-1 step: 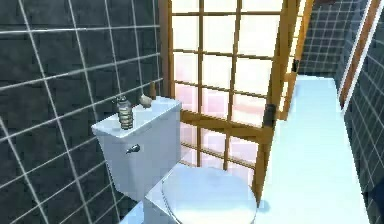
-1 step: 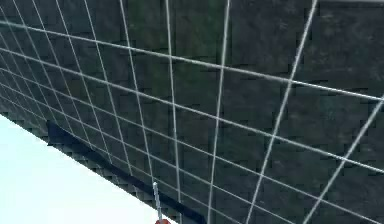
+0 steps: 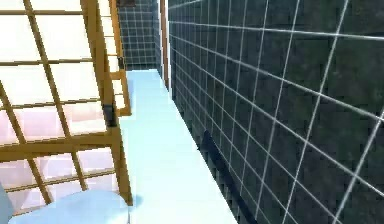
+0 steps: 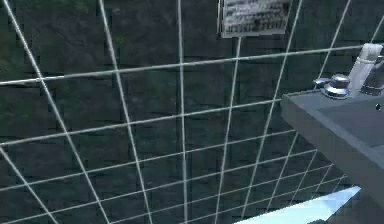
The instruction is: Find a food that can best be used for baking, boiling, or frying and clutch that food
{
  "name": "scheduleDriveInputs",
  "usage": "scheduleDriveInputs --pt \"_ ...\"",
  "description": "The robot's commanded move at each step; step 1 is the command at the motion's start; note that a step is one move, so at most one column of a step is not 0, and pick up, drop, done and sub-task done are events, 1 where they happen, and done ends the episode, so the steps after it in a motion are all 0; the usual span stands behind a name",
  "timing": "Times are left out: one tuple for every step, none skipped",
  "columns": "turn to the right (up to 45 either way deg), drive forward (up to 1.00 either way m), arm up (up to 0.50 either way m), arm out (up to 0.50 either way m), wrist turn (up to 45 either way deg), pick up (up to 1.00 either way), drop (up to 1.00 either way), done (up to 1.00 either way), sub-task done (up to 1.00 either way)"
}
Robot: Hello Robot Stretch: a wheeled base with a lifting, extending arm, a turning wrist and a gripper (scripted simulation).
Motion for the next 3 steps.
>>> scheduleDriveInputs --pt "0.0 0.45 0.0 0.0 0.0 0.0 0.0 0.0 0.0" --pt "-6.0 0.0 0.0 0.0 0.0 0.0 0.0 0.0 0.0" --pt "0.0 1.0 0.0 0.0 0.0 0.0 0.0 0.0 0.0"
